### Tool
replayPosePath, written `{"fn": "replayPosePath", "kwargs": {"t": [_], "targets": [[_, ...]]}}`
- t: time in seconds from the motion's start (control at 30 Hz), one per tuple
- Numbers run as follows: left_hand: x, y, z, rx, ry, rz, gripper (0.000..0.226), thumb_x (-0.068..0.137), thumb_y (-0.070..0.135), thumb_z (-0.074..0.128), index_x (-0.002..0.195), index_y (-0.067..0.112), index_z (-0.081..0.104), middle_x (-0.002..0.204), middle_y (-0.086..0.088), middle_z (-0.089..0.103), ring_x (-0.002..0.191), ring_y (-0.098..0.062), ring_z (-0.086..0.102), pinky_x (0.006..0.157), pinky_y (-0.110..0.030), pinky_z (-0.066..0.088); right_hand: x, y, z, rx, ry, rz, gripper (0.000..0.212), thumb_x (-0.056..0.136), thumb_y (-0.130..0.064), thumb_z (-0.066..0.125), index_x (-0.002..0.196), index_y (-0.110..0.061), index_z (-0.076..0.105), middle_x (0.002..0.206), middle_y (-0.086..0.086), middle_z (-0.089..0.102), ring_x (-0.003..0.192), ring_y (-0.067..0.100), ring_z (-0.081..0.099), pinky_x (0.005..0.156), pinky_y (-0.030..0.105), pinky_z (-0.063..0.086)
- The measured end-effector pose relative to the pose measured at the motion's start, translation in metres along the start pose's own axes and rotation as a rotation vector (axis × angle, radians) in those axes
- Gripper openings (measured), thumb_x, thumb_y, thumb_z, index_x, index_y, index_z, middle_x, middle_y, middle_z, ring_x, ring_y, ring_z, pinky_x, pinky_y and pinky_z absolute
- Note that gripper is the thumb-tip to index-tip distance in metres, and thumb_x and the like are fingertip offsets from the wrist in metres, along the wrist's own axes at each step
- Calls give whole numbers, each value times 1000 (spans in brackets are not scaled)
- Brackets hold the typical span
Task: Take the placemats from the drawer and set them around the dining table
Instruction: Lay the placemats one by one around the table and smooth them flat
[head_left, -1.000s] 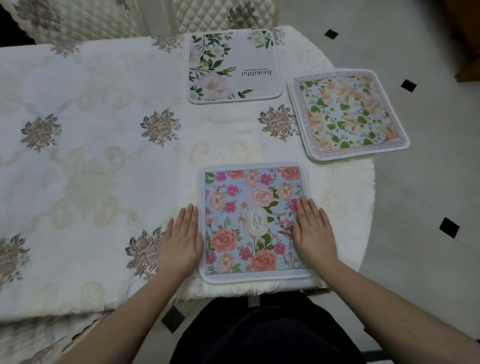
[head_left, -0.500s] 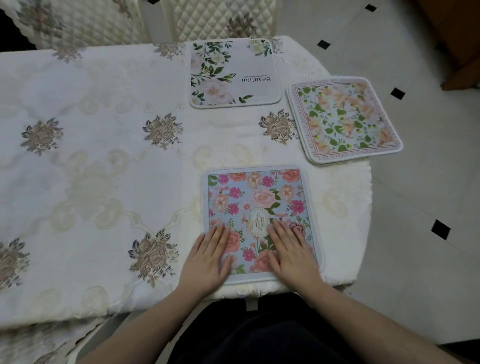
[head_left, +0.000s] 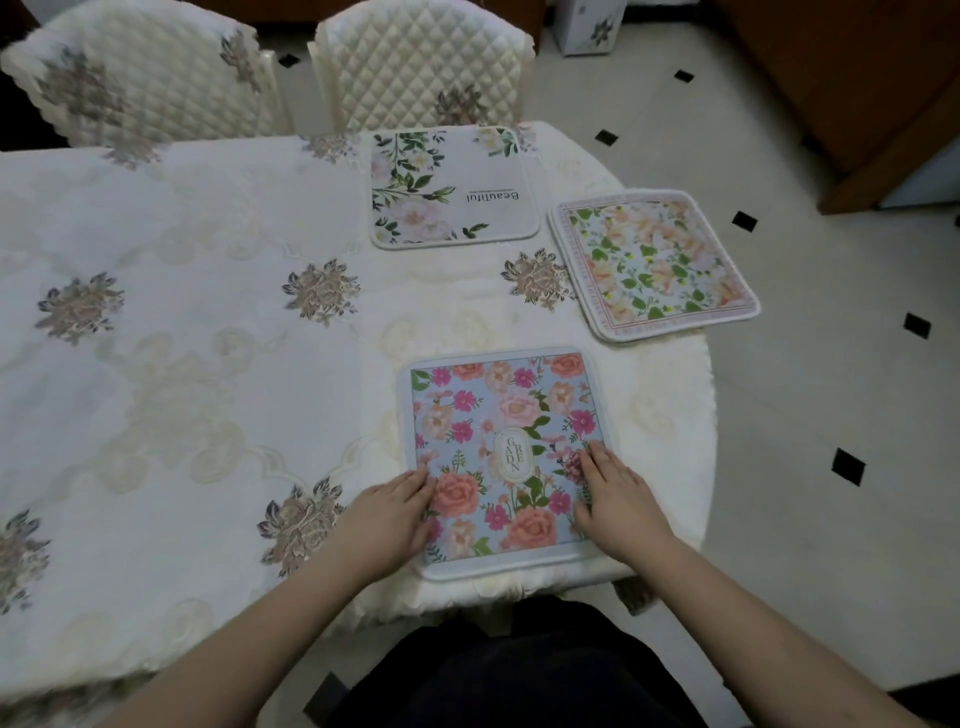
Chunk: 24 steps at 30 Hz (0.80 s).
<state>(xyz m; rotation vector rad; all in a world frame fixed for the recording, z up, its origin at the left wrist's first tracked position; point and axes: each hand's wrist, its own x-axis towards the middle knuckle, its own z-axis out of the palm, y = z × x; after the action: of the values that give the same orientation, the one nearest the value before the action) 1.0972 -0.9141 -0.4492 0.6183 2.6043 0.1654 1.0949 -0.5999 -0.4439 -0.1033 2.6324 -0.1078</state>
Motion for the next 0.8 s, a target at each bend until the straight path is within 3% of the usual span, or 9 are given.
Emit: {"fn": "replayPosePath", "kwargs": {"t": [0.1,0.2,0.3,0.37,0.43,0.53,0.6,0.7,0.8], "targets": [[9,8,-22,34,-156,-27,63,102,47,33,155,15,21,163,-7,18,145,-20,30,115,-34,31,-5,-10,-2,29,-19,25,72,97,-38,39,157,-12,8,165,6,2,151,21,7,121,35,12],[19,18,-35,96,-152,-30,51,102,46,31,143,18,44,143,-8,47,117,-25,58,94,-37,49,-19,-17,-8,35,40,19,64,97,-38,40,155,-17,21,164,5,10,148,20,17,118,36,19],[31,30,-40,191,-44,34,43,100,46,32,124,21,57,117,0,61,100,-19,61,87,-35,50,-40,-15,-13,31,84,31,59,98,-38,39,153,-20,25,162,4,18,145,20,25,114,36,24],[39,43,-45,206,7,89,47,98,50,28,125,23,57,119,3,62,106,-17,59,93,-33,46,-55,-6,-14,51,59,74,57,99,-39,31,153,-21,25,162,4,19,144,20,27,114,35,24],[48,62,-53,198,10,114,58,97,53,21,139,23,47,139,0,54,124,-20,53,104,-37,38,-69,7,-14,79,29,130,63,93,-42,16,152,-23,26,161,6,21,144,20,27,114,36,24],[62,96,-67,181,20,183,56,101,48,30,151,21,32,156,-2,35,141,-21,34,115,-39,24,-87,30,-12,83,82,217,83,80,-49,-1,150,-22,34,158,8,30,142,24,33,111,39,28],[72,119,-71,179,60,258,54,102,44,33,150,20,34,156,-3,36,143,-22,32,116,-40,22,-97,45,-15,88,113,267,92,73,-51,-7,151,-23,33,159,5,30,142,23,34,111,37,28],[87,153,-75,183,114,346,61,95,48,24,139,16,51,142,-7,53,131,-28,49,109,-43,34,-113,68,-20,125,149,317,86,77,-50,-6,152,-26,27,158,2,31,141,21,33,111,34,25],[104,192,-78,220,97,404,79,85,55,11,140,15,51,144,-9,52,132,-29,48,110,-43,34,-132,95,-22,159,199,384,76,84,-47,7,148,-22,39,149,3,45,135,22,42,109,34,31]]}}
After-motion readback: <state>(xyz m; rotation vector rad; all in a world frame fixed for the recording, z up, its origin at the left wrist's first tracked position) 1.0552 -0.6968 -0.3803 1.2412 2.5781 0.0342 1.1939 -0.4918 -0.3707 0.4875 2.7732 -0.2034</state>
